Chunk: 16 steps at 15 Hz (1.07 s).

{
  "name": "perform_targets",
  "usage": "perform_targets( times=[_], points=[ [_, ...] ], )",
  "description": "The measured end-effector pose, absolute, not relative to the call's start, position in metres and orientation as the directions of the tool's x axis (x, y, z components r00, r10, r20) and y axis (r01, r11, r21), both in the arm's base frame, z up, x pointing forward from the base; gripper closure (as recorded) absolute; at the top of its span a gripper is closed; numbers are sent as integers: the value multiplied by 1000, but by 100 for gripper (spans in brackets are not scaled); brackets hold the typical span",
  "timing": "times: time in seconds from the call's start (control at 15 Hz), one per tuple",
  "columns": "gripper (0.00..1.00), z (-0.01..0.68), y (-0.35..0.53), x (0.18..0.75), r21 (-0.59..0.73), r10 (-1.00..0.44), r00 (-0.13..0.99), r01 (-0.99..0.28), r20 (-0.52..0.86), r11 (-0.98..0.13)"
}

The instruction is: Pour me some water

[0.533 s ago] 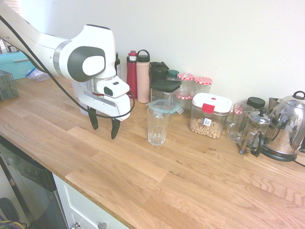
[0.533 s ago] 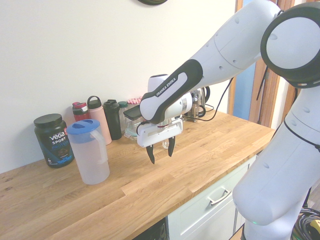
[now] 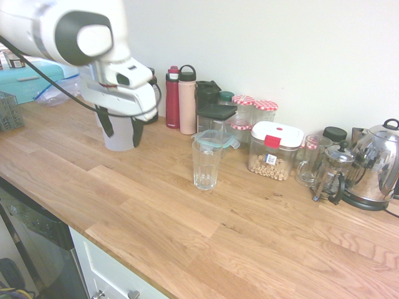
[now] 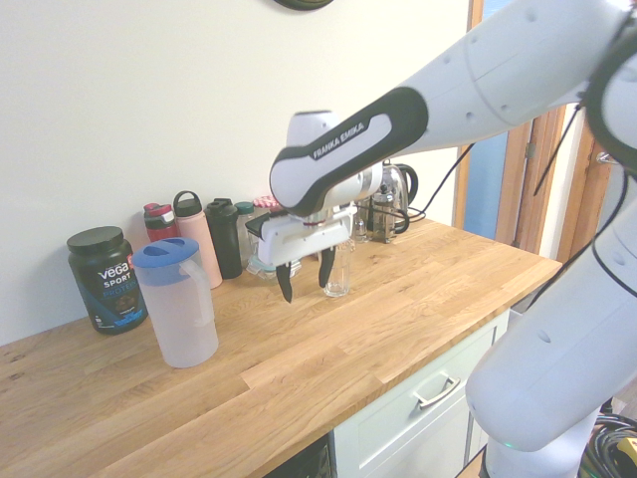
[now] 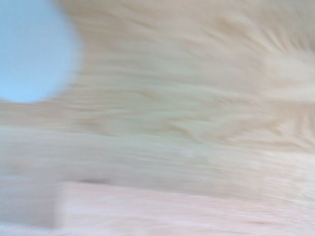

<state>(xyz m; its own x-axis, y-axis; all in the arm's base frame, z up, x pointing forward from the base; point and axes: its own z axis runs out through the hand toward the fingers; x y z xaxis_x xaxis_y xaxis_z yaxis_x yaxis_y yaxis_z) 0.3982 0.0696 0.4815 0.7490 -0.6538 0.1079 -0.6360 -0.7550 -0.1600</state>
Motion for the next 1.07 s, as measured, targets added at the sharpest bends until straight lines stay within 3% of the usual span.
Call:
perform_targets(
  times=[0.2, 0.53, 1.07],
  points=[
    [0, 515, 110, 383, -218, -581, 792, -543, 186, -811],
    [0, 504, 182, 389, -283, -471, 835, -396, 285, -873],
    [0, 485, 226, 434, -290, -476, 818, -394, 322, -872]
  ],
)
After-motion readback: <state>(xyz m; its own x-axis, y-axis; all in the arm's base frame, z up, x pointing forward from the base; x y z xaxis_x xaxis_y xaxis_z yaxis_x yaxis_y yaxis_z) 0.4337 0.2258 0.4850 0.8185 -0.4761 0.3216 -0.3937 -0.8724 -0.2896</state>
